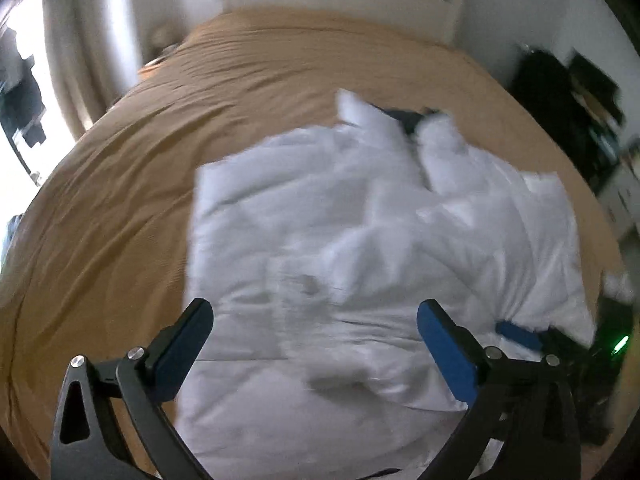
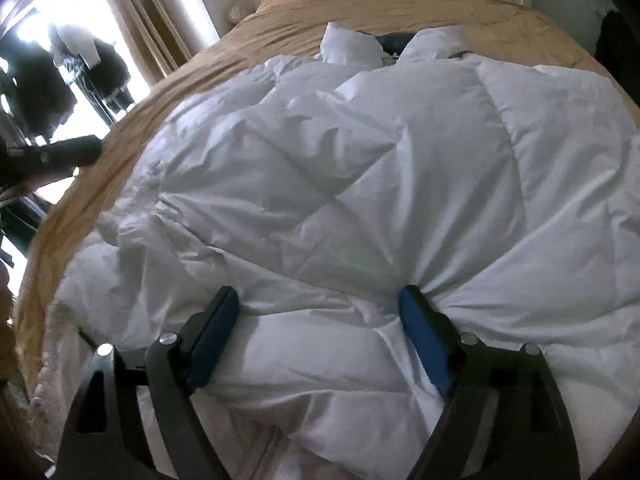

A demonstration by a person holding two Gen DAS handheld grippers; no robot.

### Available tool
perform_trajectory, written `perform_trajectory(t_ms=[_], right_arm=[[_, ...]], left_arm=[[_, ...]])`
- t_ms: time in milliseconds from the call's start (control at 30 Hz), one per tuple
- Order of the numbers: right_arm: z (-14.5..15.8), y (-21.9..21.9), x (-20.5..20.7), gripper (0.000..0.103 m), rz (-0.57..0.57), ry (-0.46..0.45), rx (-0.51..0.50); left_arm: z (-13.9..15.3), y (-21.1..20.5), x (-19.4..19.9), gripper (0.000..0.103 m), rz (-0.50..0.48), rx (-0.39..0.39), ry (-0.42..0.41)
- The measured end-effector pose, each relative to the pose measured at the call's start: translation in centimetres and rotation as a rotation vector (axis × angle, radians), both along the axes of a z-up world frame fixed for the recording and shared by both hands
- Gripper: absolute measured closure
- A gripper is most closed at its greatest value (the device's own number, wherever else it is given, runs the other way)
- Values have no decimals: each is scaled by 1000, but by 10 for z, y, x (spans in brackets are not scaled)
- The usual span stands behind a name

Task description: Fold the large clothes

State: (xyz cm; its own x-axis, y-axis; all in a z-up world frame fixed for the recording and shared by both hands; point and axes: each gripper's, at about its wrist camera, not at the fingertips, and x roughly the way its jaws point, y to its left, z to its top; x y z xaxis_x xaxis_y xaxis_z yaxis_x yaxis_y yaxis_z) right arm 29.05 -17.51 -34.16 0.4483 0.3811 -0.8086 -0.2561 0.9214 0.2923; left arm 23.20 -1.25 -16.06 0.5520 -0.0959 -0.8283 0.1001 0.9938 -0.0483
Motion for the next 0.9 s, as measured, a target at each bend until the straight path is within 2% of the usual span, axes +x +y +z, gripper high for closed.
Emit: perform_trajectory(t_ms=[33,133,167,200,233,333,433,467,567,633,767,900], right_arm=[[5,-9,-3,20,-16,8,29],[33,-55,-11,20,-112,14,92],[44,-70,-10,20,-147,0,101],[53,-83,-6,20,-179,-13,89],[62,-94,1,20,-204,-29,69],[76,-114,39,20,-256,-81,-35],[57,-120,85,23,-269,-11,-66],[42,-124,108,24,-279,46,-65],[10,-131,148,25,-312,112,-97],[-4,-137,168,25,-329,141,-65],[-4,-133,196,24,-351,129,-177],[3,-142,209,25,-395,125,-168]], left_arm=[[-9,-8,0,1,-27,21,14],[-60,-16,5,0,-50,111,123],[-78,-15,6,0,-54,118,169],[-87,-10,4,0,-54,83,176],[-89,-6,1,0,-48,56,156],[-87,-7,1,0,-41,71,159],[-88,-10,2,0,-32,88,158],[-88,-11,1,0,-31,89,156],[-88,-13,-1,0,-34,87,154],[-86,-10,0,0,-35,83,155],[-86,-10,0,0,-37,80,153],[-86,-11,-1,0,-32,81,152]])
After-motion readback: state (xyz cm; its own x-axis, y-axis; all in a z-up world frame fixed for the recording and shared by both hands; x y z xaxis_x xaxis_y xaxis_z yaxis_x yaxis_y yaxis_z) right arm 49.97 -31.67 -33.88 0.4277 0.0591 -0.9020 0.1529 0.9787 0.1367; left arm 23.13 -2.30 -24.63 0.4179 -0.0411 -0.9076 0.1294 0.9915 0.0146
